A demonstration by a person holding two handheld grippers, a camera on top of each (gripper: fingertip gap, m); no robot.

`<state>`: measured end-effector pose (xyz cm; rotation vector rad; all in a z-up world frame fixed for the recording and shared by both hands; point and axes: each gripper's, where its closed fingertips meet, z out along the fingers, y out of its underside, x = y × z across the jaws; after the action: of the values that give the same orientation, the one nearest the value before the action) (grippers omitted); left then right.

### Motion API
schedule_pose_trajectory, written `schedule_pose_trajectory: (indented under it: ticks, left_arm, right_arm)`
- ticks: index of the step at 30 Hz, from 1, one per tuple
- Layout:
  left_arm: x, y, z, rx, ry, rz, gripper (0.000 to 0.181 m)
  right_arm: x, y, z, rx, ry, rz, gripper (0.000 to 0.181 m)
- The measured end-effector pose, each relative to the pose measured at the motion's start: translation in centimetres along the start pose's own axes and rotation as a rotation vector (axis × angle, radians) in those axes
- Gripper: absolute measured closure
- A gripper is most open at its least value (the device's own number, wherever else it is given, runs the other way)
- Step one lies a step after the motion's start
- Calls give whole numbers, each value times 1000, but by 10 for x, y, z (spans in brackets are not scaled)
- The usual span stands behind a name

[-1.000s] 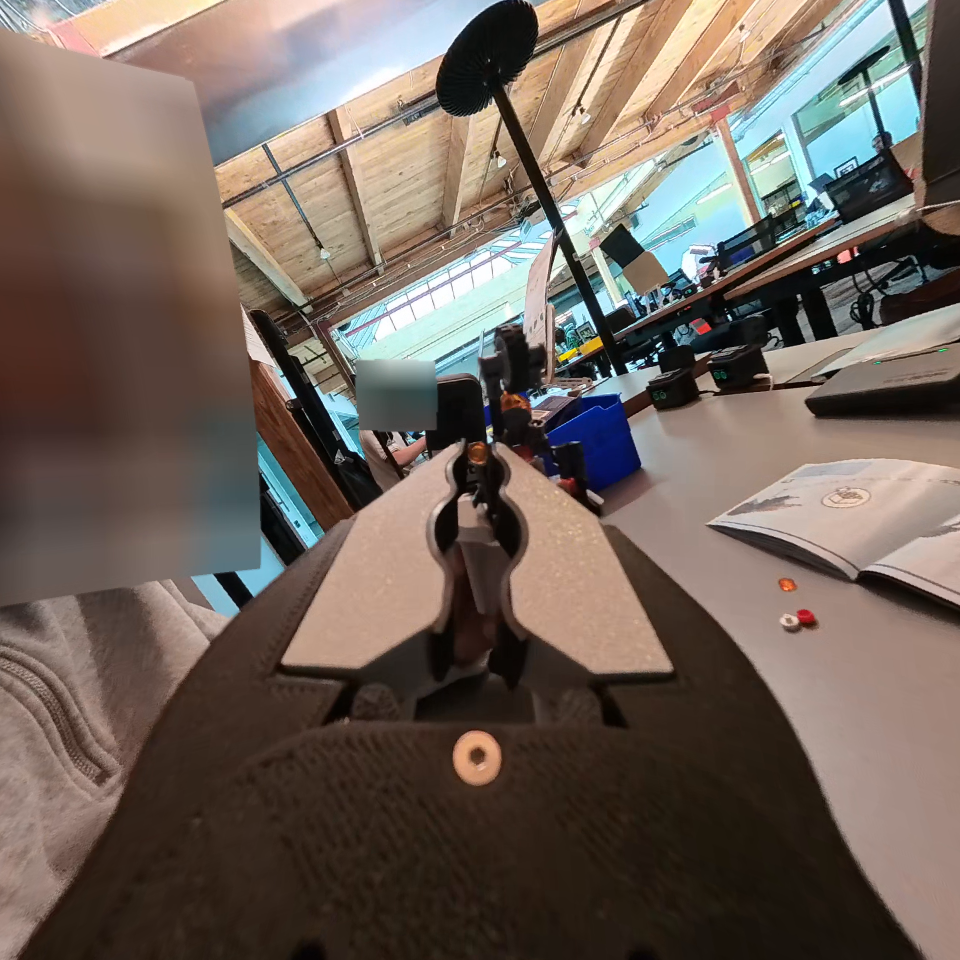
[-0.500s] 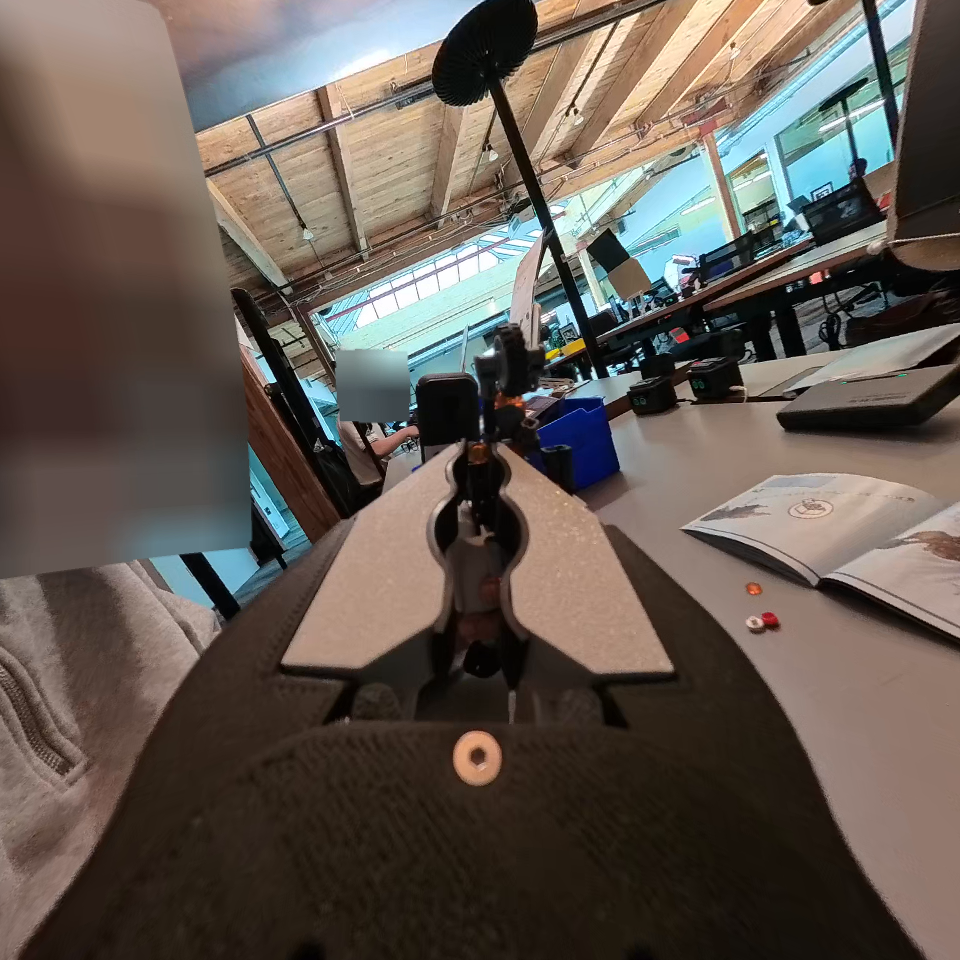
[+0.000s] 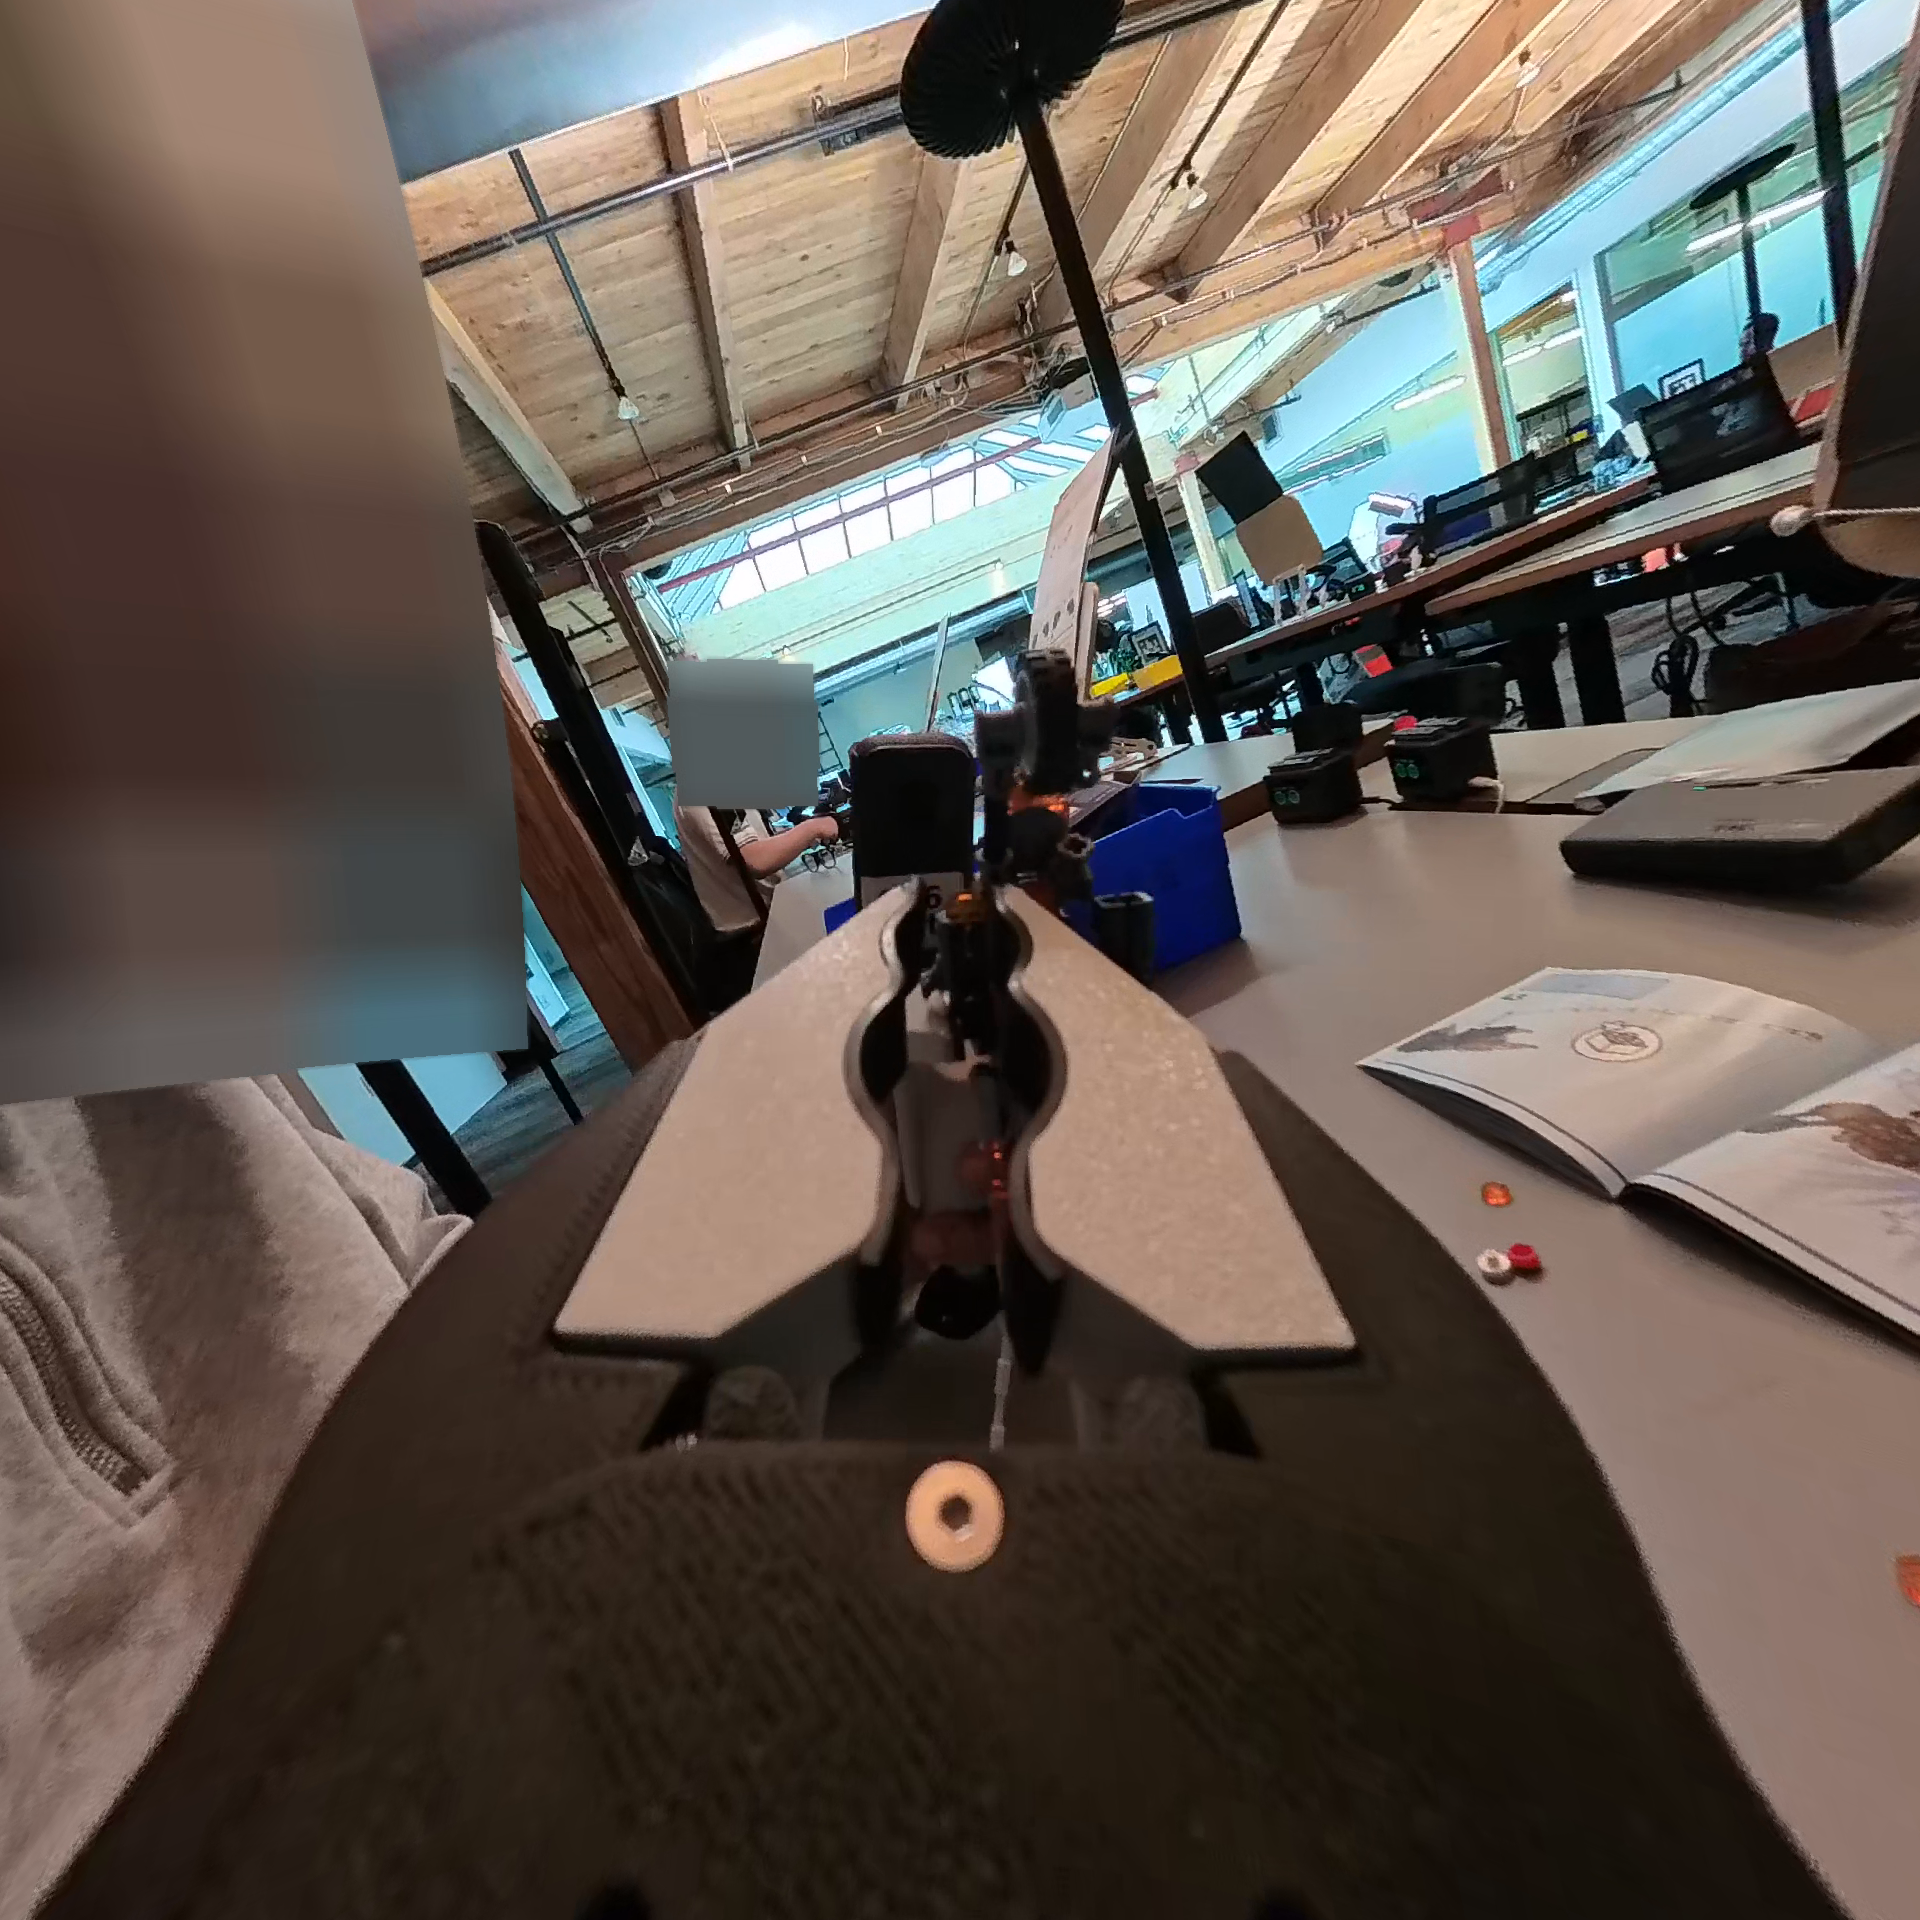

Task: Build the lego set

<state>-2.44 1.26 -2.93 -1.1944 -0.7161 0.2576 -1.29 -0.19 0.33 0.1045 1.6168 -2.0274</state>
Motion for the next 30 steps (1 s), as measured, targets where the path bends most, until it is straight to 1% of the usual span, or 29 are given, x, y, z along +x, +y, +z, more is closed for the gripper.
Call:
schedule_pose_trajectory:
  ticks: [7, 9, 10, 12, 15, 18, 19, 20, 22, 25, 27, 30]
  left_arm:
    - [-1, -1, -1, 7, -5, 2, 145]
    - [-2, -1, -1, 8, -8, -2, 145]
    - [-3, -2, -2, 9, -12, -7, 144]
    - [-5, -2, -3, 14, -22, -13, 145]
    - [-10, -1, -4, 7, -50, -14, 145]
    - [-5, -2, -4, 14, -12, -33, 144]
    - [-3, -2, -4, 15, 6, -40, 145]
    - [0, -2, -4, 14, 27, -45, 145]
    - [7, -2, -3, 6, 77, -48, 145]
    - [13, 3, -2, -29, 113, -47, 145]
    - [18, 7, 0, -54, 137, -46, 145]
    - [26, 10, 2, -70, 183, -51, 144]
  right_arm:
    - [1, -6, -6, 13, 19, -26, 166]
    - [-1, -10, -9, 14, 37, -105, 160]
    - [-4, -12, -11, 4, 48, -179, 152]
    - [-9, -14, -13, -62, 101, -382, 139]
    - [-15, -8, -13, -266, 211, -799, 127]
    - [-14, 1, -11, -506, 297, -1286, 124]
    - [-13, 6, -11, -578, 292, -1417, 123]
    - [-12, 12, -10, -640, 269, -1507, 121]
    - [-10, 25, -9, -734, 202, -1563, 112]
    - [-14, 33, -7, -781, 109, -1557, 107]
    - [-19, 35, -5, -787, 63, -1558, 109]
    - [-21, 36, -4, -797, 40, -1561, 115]
